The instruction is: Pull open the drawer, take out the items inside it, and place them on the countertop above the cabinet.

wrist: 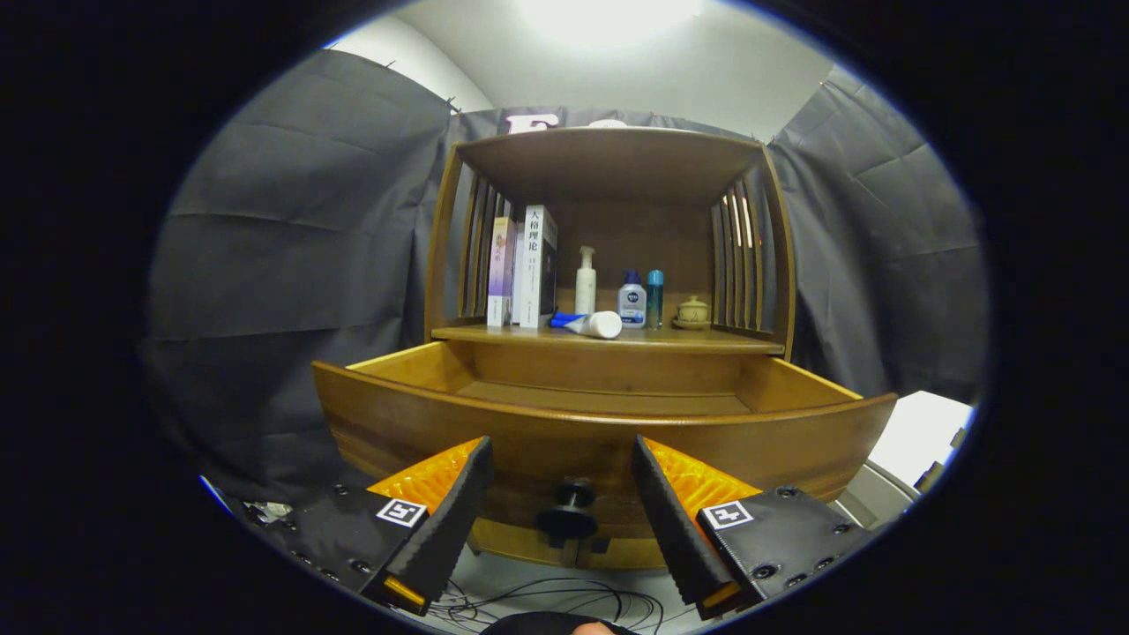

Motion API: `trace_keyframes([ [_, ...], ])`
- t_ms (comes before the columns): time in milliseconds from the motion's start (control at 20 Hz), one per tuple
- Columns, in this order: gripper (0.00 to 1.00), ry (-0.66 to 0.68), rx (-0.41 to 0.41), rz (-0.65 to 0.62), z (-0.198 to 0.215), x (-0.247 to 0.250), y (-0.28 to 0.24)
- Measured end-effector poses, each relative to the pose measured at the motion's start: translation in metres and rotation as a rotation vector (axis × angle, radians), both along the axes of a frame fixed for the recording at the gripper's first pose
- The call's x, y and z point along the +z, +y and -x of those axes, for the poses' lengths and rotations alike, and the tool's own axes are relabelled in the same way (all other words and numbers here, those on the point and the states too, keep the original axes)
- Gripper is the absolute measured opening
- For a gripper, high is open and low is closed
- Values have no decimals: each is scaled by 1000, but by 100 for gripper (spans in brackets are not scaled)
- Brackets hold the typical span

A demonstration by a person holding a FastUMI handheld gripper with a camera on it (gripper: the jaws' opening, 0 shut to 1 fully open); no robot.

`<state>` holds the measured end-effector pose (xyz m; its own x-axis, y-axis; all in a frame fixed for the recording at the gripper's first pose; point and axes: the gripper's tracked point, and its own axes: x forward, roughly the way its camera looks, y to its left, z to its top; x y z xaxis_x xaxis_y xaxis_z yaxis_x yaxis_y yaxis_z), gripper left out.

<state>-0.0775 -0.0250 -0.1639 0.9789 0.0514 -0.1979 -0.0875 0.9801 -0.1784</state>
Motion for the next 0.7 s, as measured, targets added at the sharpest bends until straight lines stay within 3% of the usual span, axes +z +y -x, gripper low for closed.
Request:
trace_keyframes([
  [700,98,30,-73,47,-11,-25,-4],
])
